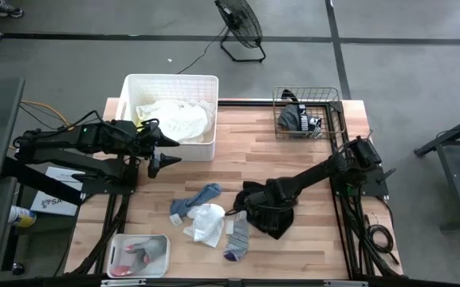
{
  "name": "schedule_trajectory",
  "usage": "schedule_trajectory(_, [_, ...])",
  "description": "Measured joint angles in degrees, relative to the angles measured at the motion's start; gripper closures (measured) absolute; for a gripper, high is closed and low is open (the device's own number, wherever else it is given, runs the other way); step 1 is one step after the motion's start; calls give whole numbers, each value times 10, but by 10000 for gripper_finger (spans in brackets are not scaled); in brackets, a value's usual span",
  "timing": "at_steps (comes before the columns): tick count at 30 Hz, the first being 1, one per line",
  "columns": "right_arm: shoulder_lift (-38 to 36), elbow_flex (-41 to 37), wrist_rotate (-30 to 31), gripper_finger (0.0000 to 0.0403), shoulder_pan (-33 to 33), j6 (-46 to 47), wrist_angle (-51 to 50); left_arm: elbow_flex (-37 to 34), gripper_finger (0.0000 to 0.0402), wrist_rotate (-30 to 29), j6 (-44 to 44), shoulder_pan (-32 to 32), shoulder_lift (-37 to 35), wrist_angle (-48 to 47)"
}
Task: Pick & Place Cloths
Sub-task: Put the black boxer shorts into the gold wire basket
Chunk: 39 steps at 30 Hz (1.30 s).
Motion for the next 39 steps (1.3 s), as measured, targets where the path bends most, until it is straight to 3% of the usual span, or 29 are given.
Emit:
schedule_trajectory(8, [0, 0, -11, 356, -1, 2, -2, 0, 117, 0, 0, 0, 0, 0])
schedule_trajectory(11, [0, 0, -18, 385, -1, 6, -3, 0, 117, 0, 0, 0, 0, 0])
schedule_trajectory(20, [-50, -8, 6, 385, 0, 75, -11, 0, 117, 0, 0, 0, 0, 0])
schedule_trajectory(39, [-248, -6, 94, 385, 23, 197, -43, 0, 117, 0, -13, 0, 0, -4])
